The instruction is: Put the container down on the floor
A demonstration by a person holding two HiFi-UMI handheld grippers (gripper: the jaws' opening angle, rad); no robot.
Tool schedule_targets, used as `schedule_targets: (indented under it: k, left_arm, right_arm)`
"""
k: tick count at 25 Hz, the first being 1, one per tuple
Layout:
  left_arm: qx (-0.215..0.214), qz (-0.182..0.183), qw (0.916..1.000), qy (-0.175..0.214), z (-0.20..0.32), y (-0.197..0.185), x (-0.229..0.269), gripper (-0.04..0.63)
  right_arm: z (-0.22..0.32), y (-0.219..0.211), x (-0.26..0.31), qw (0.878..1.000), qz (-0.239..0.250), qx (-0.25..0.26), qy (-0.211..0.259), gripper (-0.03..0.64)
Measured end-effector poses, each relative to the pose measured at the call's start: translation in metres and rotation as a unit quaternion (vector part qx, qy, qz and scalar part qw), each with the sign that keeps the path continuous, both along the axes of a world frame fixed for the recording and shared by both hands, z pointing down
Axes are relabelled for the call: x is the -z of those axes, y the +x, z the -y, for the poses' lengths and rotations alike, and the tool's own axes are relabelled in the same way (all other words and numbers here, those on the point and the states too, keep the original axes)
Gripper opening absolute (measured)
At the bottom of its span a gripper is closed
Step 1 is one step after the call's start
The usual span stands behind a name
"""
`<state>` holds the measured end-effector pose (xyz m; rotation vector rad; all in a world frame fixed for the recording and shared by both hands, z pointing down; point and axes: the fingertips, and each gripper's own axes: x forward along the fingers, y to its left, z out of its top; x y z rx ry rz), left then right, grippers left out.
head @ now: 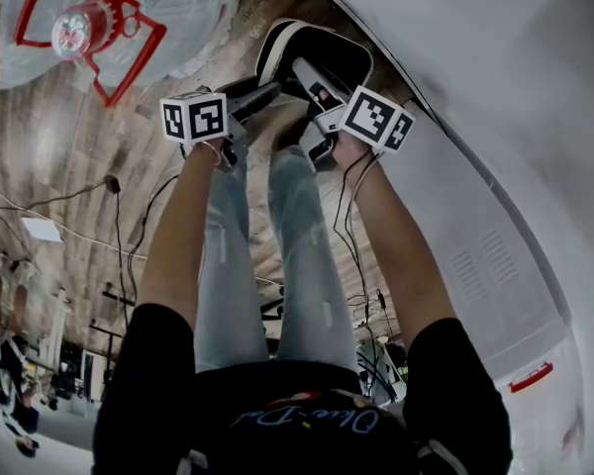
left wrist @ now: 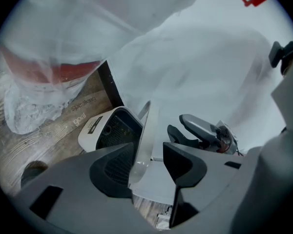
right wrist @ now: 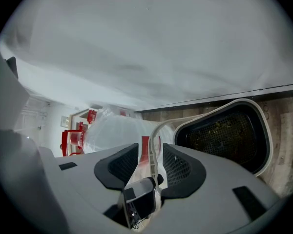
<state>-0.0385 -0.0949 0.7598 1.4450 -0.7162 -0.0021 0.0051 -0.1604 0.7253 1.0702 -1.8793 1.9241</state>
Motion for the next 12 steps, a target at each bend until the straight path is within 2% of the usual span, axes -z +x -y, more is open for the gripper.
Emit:
schedule_targets:
  k: [5,7,12]
  left_arm:
    - [0.012,0.031,0.9994,0.004,-0.007,-0.017,-0.005,0.172]
    - [0.024,0.031,0.9992,0.003,-0.009,-0.022,-0.004,0.172]
    - [0.023,0.055,0.9982,0.003,-0.009,-0.024,-0.004,0.172]
  right_arm:
    - [-0.005,0.003,0.0,1.0,0.001,-0.007,-0.005,0.147]
    - [-0.009,0.0,0.003,1.0,0.005,-0.007,-0.007,0.147]
    - [-0.009,-0.001,0.008,1.0,0.009,-0.013,-0.002,0.147]
